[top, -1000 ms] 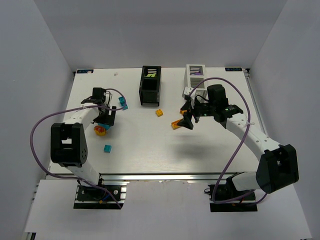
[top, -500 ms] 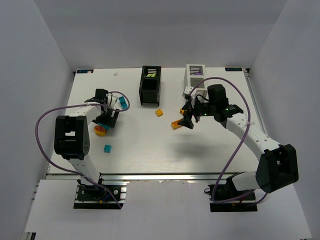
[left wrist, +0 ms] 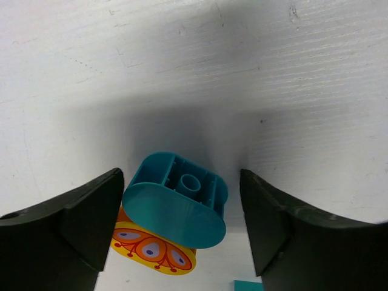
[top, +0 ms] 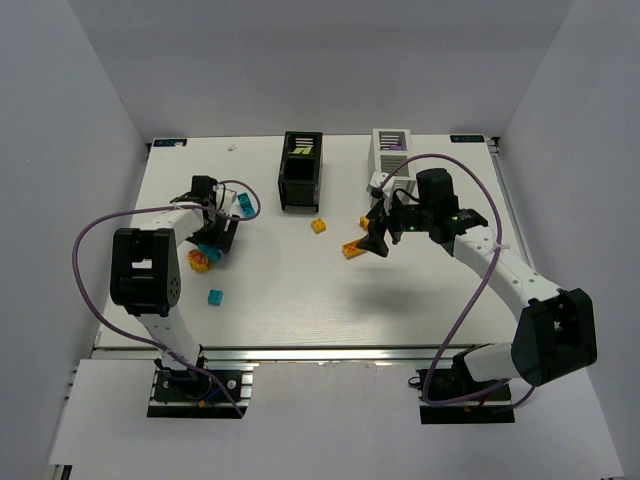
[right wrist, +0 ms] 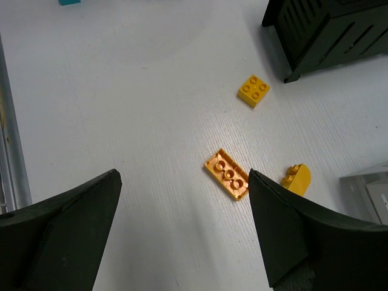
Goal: Sort the legos into containers by color
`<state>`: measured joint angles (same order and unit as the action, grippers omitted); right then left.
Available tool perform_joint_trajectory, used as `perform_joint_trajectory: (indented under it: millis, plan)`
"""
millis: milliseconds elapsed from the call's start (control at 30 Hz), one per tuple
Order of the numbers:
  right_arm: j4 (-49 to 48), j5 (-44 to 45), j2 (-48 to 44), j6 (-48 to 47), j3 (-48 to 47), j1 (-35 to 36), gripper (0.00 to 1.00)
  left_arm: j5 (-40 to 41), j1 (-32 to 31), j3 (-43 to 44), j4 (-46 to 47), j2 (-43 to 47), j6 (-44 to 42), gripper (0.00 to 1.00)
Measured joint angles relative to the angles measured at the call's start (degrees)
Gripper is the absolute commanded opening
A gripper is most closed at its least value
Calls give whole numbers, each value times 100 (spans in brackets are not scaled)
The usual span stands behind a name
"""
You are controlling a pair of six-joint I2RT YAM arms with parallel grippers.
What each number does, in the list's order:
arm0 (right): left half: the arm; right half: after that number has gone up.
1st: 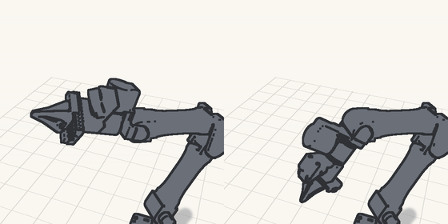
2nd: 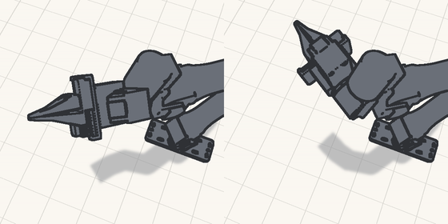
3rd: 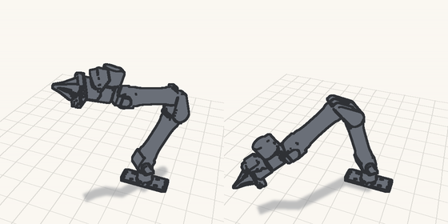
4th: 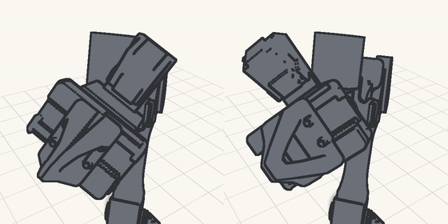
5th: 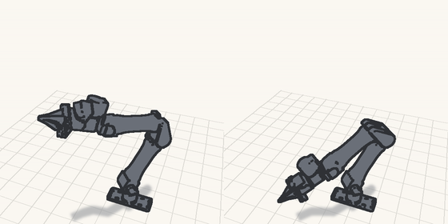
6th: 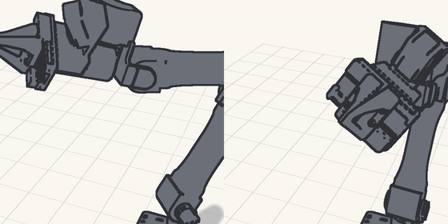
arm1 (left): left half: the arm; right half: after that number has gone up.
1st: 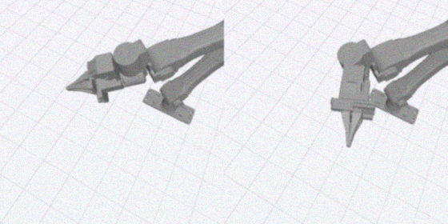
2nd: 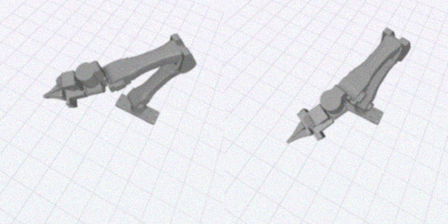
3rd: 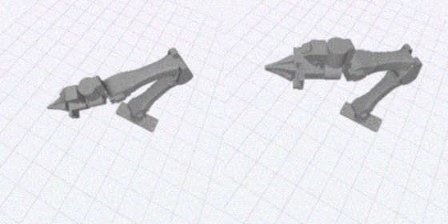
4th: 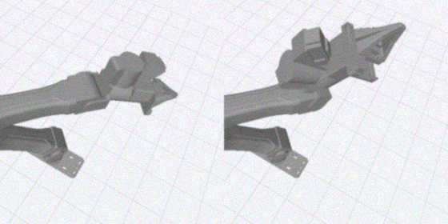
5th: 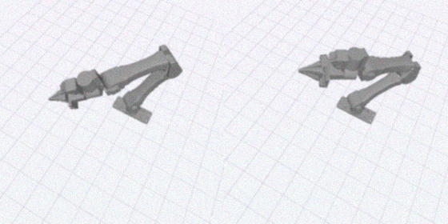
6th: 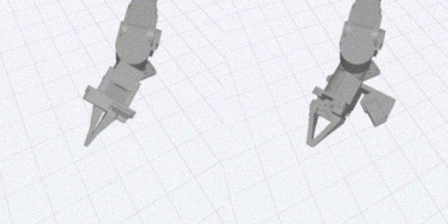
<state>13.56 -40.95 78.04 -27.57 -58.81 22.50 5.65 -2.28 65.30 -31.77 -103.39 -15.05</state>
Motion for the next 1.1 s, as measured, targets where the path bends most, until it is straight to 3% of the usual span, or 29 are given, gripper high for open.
perform_joint_trajectory:
  millis: [300,867,1100]
  plan:
    - [0,9,0,0,0,0,89,11,20,0,-66,11,-68,91]
    - [4,9,-44,20,0,0,89,98,20,-225,-247,199,13,86]
    - [7,15,-70,20,0,0,89,129,20,-223,-297,188,46,70]
